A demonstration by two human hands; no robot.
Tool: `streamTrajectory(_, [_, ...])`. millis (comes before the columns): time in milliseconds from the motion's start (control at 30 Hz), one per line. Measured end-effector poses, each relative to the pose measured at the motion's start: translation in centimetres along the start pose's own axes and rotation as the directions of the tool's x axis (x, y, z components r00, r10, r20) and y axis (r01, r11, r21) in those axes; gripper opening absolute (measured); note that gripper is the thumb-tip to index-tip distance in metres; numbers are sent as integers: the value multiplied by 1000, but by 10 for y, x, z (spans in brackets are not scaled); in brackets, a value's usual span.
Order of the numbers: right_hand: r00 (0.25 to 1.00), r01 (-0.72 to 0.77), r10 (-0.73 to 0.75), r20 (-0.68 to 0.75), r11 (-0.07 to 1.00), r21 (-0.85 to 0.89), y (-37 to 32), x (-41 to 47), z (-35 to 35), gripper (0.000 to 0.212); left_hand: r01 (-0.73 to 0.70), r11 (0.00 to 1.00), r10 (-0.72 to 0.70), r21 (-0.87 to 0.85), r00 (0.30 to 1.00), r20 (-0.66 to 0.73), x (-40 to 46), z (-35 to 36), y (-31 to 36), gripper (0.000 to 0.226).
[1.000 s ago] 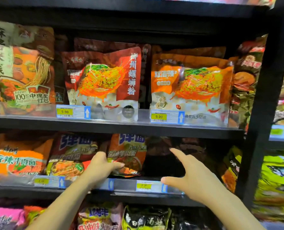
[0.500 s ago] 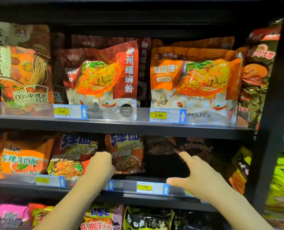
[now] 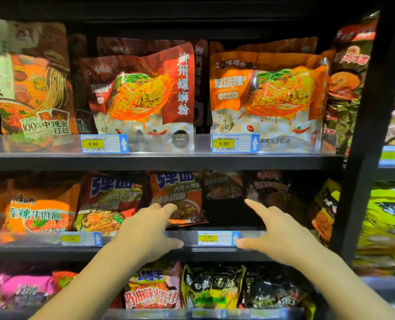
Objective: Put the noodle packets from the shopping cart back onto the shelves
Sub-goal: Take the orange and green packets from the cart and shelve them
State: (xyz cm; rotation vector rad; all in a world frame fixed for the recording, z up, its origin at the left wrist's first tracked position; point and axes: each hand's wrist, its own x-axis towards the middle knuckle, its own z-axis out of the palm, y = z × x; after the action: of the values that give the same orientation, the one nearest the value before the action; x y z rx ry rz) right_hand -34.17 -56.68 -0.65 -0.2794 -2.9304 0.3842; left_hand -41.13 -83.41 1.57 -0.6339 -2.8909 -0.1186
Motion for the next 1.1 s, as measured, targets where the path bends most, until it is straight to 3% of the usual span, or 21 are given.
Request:
streamTrajectory(233, [984, -175, 174, -31, 985, -13, -14, -53, 0, 105, -215, 976, 213, 25, 976, 44, -21, 5, -13, 97])
streamTrajectory(567, [874, -485, 482, -61, 874, -39, -14, -163, -6, 113, -478, 877, 480, -47, 871, 100, -49, 16, 17, 87])
streamTrajectory(867, [734, -679, 672, -103, 732, -56, 21, -262, -39, 105, -664, 738, 675, -118, 732, 99, -72, 19, 114, 91])
streamTrajectory(1100, [647, -762, 752, -124, 643, -75, 92, -318, -73, 106, -755, 649, 761, -97, 644, 81, -85, 15, 239, 95])
